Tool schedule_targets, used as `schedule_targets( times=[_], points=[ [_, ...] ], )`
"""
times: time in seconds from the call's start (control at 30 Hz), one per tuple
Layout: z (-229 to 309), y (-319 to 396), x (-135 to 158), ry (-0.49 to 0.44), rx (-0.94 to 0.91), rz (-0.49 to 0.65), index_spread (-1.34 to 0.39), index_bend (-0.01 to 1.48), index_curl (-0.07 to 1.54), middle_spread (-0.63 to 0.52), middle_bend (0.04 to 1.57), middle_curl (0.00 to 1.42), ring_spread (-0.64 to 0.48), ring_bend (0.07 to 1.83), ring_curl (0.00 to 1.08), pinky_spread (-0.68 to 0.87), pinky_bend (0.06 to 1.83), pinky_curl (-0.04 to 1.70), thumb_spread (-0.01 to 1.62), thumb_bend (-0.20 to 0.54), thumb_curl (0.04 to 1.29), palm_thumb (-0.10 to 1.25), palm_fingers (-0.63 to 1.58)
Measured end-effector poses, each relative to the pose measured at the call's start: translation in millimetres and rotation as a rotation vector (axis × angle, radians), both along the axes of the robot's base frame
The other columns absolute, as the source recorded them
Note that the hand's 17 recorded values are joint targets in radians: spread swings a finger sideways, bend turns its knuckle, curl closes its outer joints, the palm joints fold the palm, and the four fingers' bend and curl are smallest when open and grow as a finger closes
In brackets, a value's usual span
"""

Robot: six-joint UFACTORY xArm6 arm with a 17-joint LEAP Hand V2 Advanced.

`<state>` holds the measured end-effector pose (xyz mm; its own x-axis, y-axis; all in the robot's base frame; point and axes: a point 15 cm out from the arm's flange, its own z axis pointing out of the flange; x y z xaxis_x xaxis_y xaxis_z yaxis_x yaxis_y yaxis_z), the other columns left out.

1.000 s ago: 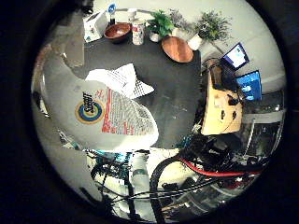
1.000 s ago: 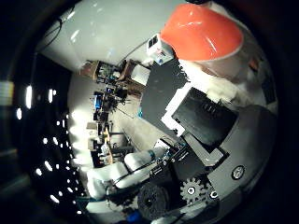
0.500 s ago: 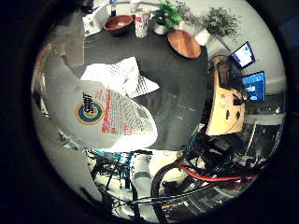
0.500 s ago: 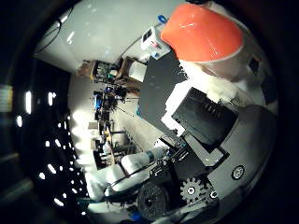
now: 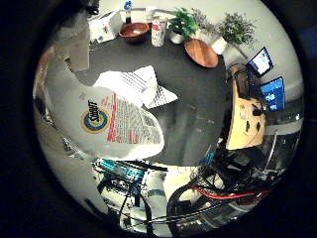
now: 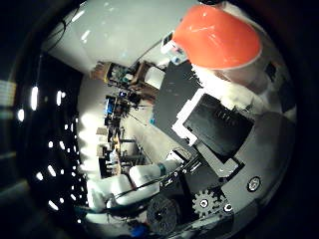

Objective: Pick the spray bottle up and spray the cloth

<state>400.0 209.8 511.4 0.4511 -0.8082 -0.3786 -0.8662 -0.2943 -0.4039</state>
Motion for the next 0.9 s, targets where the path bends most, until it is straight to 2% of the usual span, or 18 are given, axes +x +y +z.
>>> schedule_targets(
  times=[0.13, 0.3, 0.5, 0.67, 0.9],
  points=[
    [26, 8, -2, -0.084, 0.034, -0.002, -0.26, 1.15, 0.62, -0.18, 1.32, 0.69, -0.21, 1.43, 0.55, -0.29, 1.28, 0.66, 0.93, -0.011, 1.06, 1.0, 1.23],
    [72, 45, -5, -0.247, 0.146, 0.029, -0.26, 1.16, 0.62, -0.19, 1.31, 0.69, -0.21, 1.43, 0.55, -0.29, 1.28, 0.66, 0.92, -0.01, 1.06, 1.0, 1.23],
    [37, 96, -10, -0.315, 0.293, 0.057, -0.26, 1.16, 0.62, -0.19, 1.31, 0.7, -0.21, 1.43, 0.55, -0.29, 1.28, 0.66, 0.92, -0.01, 1.06, 1.0, 1.23],
    [41, 148, -29, -0.399, 0.416, 0.109, -0.26, 1.16, 0.63, -0.18, 1.31, 0.69, -0.21, 1.43, 0.55, -0.29, 1.28, 0.66, 0.92, -0.01, 1.05, 1.0, 1.24],
    [4, 183, -21, -0.346, 0.476, 0.141, -0.26, 1.16, 0.63, -0.18, 1.31, 0.7, -0.21, 1.43, 0.55, -0.29, 1.28, 0.66, 0.92, -0.01, 1.06, 0.99, 1.24]
  ],
)
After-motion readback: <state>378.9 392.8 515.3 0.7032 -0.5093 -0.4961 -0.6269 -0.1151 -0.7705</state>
